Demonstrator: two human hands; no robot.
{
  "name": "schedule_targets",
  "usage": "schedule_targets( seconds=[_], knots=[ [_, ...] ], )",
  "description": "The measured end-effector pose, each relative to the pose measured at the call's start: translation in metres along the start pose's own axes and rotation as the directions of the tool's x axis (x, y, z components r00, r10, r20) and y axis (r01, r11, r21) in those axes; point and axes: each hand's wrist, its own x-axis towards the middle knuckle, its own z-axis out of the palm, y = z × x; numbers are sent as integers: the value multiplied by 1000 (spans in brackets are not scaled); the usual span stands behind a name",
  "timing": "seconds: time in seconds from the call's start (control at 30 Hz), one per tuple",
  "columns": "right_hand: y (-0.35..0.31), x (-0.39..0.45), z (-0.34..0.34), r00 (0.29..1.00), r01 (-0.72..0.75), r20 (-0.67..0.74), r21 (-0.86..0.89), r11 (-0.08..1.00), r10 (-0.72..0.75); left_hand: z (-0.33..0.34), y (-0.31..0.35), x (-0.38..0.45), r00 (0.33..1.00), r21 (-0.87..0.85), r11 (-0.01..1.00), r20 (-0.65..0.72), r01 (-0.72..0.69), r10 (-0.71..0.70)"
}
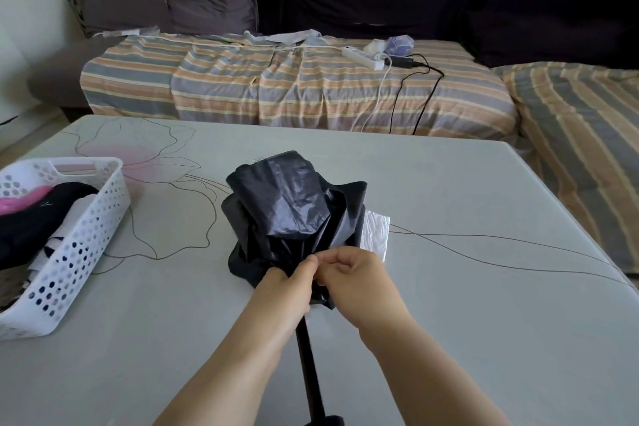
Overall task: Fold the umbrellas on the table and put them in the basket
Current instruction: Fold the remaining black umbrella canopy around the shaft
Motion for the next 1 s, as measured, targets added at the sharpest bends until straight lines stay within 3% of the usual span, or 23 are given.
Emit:
schedule_targets(
  seconds=[0.13,0.33,0.5,0.57,0.7,0.8,0.87,1.0],
  knots=[
    [-4,-2,3,996,-15,91,-24,1000,17,0,-1,3,999,-22,999,-29,-30,29],
    [-3,0,4,971,-42,237,6,999,40,-2,-14,24,998,-144,989,46,37,-30],
    [-8,-2,-1,966,-45,253,-5,999,45,-1,-13,28,999,-142,989,10,42,-41],
    [-10,-1,-4,983,-22,184,-37,999,29,1,-11,28,999,-169,984,-2,49,-50],
    [0,11,-29,984,19,-165,-259,966,-64,-2,-8,24,998,-272,960,15,69,-67],
    [16,16,-34,990,-101,-127,-385,917,56,-6,-5,22,998,-336,939,13,66,-66],
    [21,18,-29,990,-142,-70,-315,938,126,-5,-4,21,998,-353,934,1,58,-62],
    [11,18,-23,997,-64,-38,-22,998,63,0,-3,21,998,-361,931,-21,44,-56]
  ],
)
